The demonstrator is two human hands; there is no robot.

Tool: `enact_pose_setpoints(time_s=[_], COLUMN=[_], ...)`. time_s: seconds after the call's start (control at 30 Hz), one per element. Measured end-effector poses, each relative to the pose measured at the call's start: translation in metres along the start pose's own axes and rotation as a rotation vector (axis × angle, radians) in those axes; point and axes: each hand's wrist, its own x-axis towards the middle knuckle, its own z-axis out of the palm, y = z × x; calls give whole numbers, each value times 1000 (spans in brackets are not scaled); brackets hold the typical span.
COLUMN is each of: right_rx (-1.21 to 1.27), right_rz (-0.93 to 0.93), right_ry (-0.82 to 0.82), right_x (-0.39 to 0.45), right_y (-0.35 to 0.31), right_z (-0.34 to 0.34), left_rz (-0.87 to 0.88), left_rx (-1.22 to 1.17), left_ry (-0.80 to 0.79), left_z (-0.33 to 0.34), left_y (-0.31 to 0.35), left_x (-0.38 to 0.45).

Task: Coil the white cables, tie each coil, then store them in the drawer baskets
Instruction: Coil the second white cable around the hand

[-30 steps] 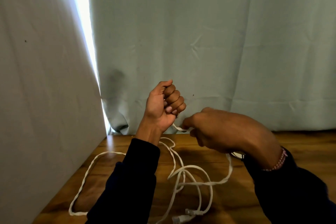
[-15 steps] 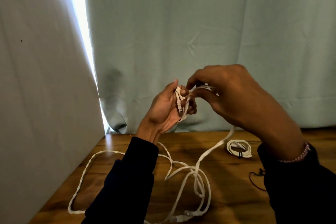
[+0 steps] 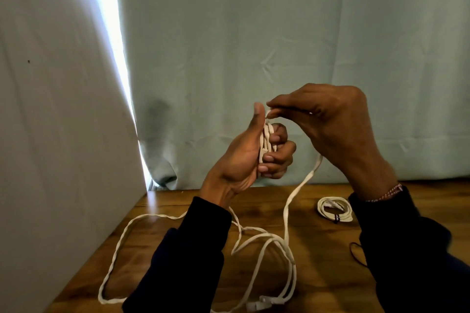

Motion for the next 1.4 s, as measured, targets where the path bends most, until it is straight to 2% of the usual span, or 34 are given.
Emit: enact_pose_setpoints(time_s=[0.13, 0.23, 0.33, 0.5, 0.67, 0.77, 0.9, 1.03, 1.13, 1.33, 1.4], right_rx=[14, 16, -8, 26, 34, 92, 86, 93, -26, -30, -17], right_rz=[26, 57, 152, 384, 473, 551, 577, 481, 317, 185, 137], right_ry=[14, -55, -275, -784, -1037, -1132, -1214, -1295, -1202, -1148, -1082], right_x=[-5, -9, -12, -10, -14, -13, -12, -14, -10, -5, -3], right_y=[18, 25, 22, -3, -11, -13, -20, -30, -36, -43, -44], right_z=[7, 22, 38, 51, 50, 47, 44, 39, 25, 0, -2], left_rz=[3, 31, 87, 150, 211, 239, 272, 308, 307, 325, 313], left_rx=[-6, -93, -181, -246, -278, -310, -337, -325, -314, -296, -240], left_ry=[23, 51, 87, 125, 188, 263, 367, 423, 450, 514, 542], left_z=[9, 12, 7, -6, -12, -9, -6, -8, -13, -13, -14], left_y=[1, -1, 2, 4, 4, 5, 6, 6, 8, 10, 9], left_x=[2, 4, 3, 3, 4, 4, 4, 3, 0, -1, -2])
